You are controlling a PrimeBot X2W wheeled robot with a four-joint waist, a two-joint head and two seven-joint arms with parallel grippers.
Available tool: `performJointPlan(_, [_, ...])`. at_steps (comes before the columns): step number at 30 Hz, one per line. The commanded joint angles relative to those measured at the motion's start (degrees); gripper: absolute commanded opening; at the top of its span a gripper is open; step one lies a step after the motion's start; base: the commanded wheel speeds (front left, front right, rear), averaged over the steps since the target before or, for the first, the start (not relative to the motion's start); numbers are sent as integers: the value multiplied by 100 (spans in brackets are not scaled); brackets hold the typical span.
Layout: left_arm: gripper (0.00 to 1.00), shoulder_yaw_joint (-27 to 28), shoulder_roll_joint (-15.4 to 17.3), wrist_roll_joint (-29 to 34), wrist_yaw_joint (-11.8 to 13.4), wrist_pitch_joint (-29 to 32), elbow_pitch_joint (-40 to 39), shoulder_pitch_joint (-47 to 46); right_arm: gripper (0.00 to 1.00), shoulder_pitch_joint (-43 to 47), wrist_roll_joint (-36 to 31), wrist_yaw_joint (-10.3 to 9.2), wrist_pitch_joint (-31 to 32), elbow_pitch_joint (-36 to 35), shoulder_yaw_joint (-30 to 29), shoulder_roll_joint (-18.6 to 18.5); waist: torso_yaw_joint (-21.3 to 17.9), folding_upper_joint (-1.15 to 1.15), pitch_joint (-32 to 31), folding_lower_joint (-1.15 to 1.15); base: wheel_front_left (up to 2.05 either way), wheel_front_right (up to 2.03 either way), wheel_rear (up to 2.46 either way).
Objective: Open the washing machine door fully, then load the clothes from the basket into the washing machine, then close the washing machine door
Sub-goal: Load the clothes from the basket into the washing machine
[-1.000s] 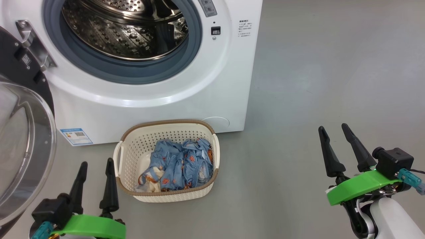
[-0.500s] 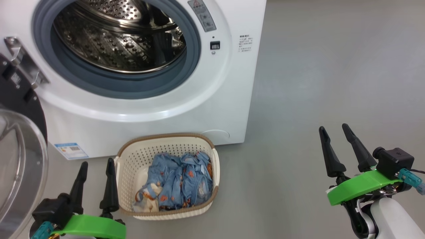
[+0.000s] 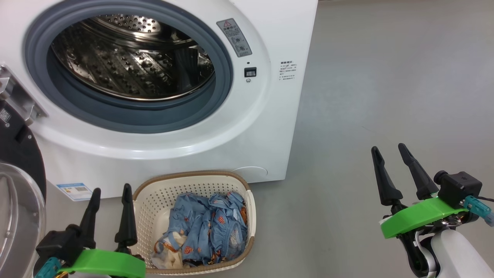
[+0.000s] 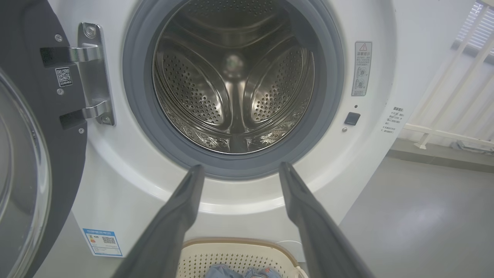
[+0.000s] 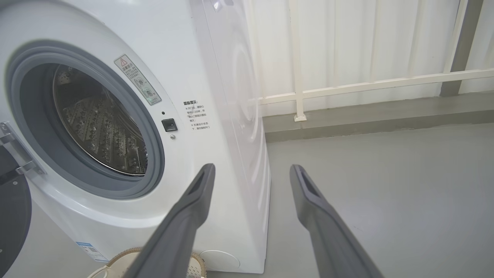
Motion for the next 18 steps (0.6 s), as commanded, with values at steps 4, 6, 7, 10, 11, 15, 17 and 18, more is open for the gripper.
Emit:
performJointPlan(4, [100, 195, 129, -41, 31, -57, -109, -162, 100, -110, 49, 33, -69, -114, 71, -19, 0, 0, -7, 0, 0, 0, 0])
performJointPlan(6, [100, 193, 131, -40, 33, -58, -106, -164, 100, -110, 50, 33, -69, -112, 74, -16, 0, 0, -11, 0, 0, 0, 0])
performJointPlan(7, [100, 190, 131, -39, 34, -59, -105, -162, 100, -109, 49, 33, -69, -111, 75, -16, 0, 0, -14, 0, 0, 0, 0])
performJointPlan(10, [100, 179, 131, -35, 44, -60, -103, -159, 100, -108, 46, 33, -69, -111, 75, -18, 1, 0, -11, 0, 0, 0, 0])
performJointPlan(11, [100, 175, 130, -35, 46, -61, -103, -160, 100, -108, 44, 33, -69, -110, 73, -18, 2, 0, -9, 0, 0, 0, 0])
performJointPlan(15, [100, 164, 133, -28, 58, -62, -102, -169, 100, -110, 42, 33, -69, -109, 78, -24, 9, 0, -3, 0, 0, 0, 0])
performJointPlan(17, [100, 158, 136, -20, 63, -63, -99, -171, 100, -112, 42, 33, -69, -110, 80, -27, 11, 0, -4, 0, 0, 0, 0])
performJointPlan(18, [100, 155, 136, -17, 65, -64, -96, -171, 100, -112, 43, 33, -69, -110, 80, -29, 12, 0, -3, 0, 0, 0, 0])
